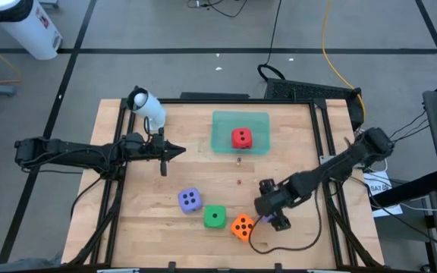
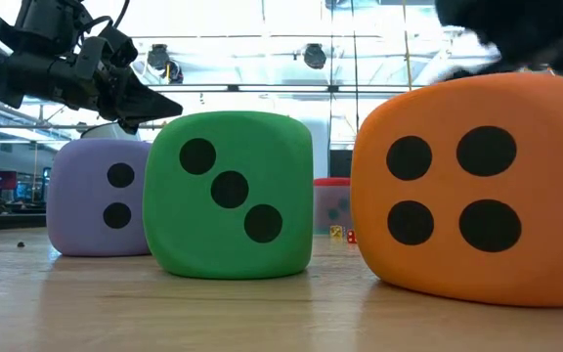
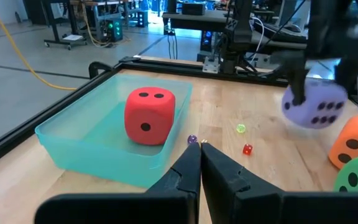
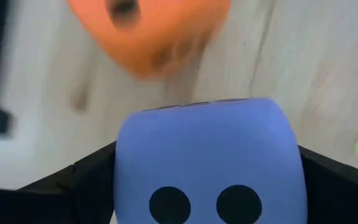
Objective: Pick & Place Dice
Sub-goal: Put the right large purple die into the blue bin
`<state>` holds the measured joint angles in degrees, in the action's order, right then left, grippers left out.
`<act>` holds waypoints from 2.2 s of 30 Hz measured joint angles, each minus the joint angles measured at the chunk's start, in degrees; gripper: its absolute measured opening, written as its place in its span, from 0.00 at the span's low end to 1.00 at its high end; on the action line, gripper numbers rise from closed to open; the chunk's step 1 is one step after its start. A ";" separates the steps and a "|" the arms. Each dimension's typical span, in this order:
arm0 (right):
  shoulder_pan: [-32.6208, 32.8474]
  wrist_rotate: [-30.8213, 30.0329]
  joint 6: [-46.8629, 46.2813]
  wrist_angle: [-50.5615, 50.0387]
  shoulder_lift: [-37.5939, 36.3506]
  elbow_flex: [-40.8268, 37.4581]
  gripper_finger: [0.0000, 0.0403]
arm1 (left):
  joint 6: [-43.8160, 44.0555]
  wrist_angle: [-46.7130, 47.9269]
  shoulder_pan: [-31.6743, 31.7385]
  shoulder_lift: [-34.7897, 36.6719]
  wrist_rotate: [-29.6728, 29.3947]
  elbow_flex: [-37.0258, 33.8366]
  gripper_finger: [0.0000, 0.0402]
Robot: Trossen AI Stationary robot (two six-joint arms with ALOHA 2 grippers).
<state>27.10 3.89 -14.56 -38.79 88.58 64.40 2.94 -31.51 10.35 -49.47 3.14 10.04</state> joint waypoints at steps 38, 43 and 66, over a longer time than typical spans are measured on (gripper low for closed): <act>-33.21 -0.73 3.31 2.52 -18.52 0.22 0.91 | -0.52 0.00 0.00 0.00 -0.07 0.00 0.06; -33.19 -0.60 3.31 2.15 -18.49 0.22 0.91 | -0.87 0.02 0.01 0.00 -0.07 0.00 0.06; -33.11 -0.67 3.07 2.10 -18.48 0.22 0.91 | 0.32 -0.02 0.01 0.00 -0.24 0.00 0.06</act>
<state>-6.01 3.22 -11.49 -36.69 70.11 64.62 3.26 -31.52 10.35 -49.47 2.90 10.04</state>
